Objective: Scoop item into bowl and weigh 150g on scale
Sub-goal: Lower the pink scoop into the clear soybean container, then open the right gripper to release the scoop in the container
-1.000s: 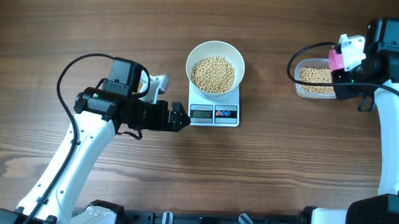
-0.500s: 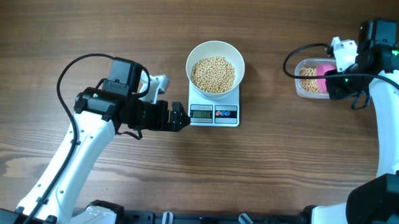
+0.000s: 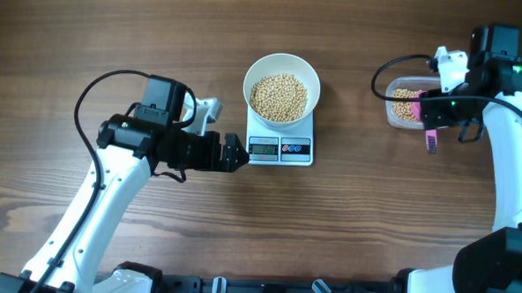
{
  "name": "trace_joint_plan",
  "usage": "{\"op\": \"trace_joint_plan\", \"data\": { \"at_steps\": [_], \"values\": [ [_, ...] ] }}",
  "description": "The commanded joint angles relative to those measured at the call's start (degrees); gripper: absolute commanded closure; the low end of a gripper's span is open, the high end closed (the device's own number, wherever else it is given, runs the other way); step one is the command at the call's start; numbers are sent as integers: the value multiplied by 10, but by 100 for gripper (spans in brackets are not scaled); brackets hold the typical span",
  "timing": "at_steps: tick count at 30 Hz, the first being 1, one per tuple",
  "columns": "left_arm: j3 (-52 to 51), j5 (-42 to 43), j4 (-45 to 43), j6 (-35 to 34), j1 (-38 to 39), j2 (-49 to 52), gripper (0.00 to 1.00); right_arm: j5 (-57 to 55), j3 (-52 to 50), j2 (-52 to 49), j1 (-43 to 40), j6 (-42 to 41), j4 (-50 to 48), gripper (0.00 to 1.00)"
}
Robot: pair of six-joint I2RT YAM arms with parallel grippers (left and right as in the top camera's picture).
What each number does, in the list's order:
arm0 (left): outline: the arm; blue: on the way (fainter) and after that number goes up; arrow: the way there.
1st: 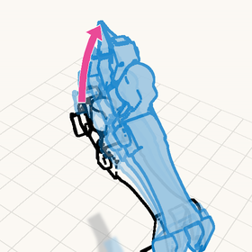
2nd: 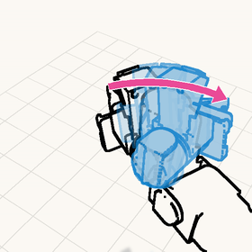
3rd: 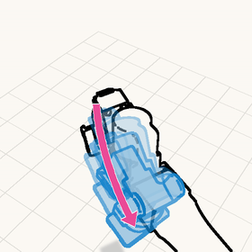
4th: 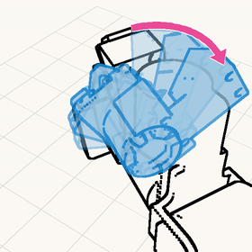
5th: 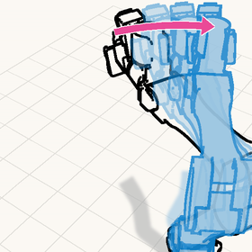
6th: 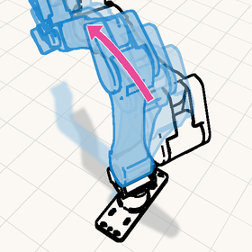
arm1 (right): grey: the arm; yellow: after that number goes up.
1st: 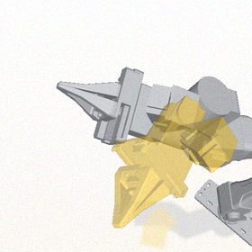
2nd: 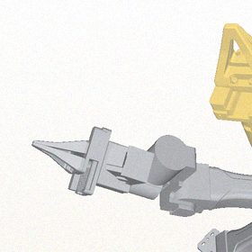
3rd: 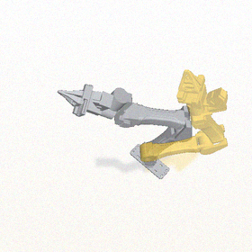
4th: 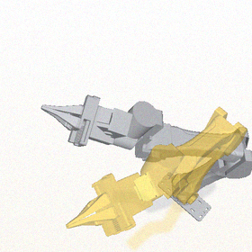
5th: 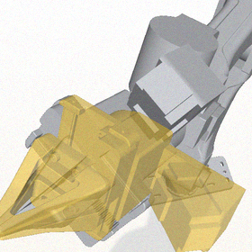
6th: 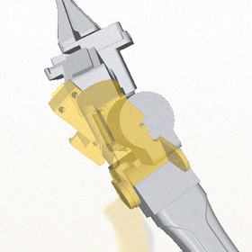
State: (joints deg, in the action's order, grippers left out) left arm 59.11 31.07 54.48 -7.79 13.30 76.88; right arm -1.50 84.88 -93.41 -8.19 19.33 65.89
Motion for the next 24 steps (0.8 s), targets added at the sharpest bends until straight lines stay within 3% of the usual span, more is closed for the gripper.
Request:
{"op": "trace_joint_plan", "data": {
  "at_steps": [1,7,10,14,24],
  "values": [
    [0,-6,0,-1,0,1,0,5,4,14,-1,-25,-10,4],
    [0,-6,0,-1,0,1,0,13,4,103,-11,-56,-63,0],
    [0,-6,0,-1,0,1,0,84,2,143,-30,-83,-63,0],
    [0,-6,0,-1,0,1,0,198,-1,181,-47,-92,-25,0],
    [0,-6,0,-1,0,1,0,189,-1,252,-46,-92,68,0]
  ]
}}
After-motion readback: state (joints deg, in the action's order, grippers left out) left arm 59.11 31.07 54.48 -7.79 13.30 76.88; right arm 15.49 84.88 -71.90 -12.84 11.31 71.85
